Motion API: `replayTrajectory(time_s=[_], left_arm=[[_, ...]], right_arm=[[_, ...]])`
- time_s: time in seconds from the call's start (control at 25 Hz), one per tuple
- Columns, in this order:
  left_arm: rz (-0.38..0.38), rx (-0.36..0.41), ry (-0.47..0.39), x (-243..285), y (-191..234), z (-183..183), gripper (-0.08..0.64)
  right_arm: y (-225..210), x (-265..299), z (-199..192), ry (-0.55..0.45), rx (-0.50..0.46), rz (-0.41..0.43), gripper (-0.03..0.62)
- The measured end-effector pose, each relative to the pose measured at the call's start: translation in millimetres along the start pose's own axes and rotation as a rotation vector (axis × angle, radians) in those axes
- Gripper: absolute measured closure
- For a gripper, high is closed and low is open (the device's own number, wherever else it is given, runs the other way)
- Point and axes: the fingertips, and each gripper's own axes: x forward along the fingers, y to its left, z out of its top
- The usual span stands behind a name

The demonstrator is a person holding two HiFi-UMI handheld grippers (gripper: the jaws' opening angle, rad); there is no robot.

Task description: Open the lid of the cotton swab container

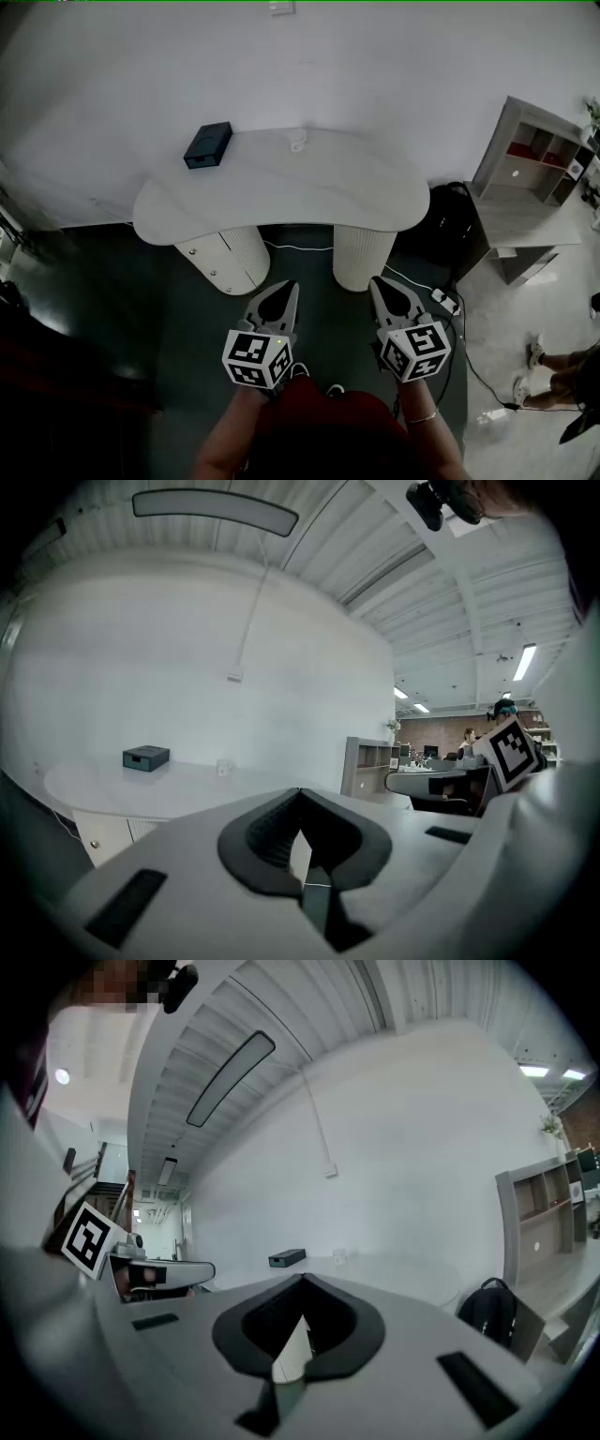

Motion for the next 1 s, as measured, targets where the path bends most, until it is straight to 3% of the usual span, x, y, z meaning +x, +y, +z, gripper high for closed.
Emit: replayTrajectory(time_s=[0.36,0.6,1.0], left_arm=[[0.025,-0.010,-0.007,2,17,-2,0.535],[-0.039,-0.081,-0.013,5,18,-6,0.535],[-0.045,-0.028,0.007,59,64,-1,0.535]], right_arm=[[-5,3,-5,-0.034,0.041,-0.015,0.577],[-7,14,-17,-0.015,0.072,-0.013,0.577],[-18,84,-14,0.031,0.049,-0.011,0.577]])
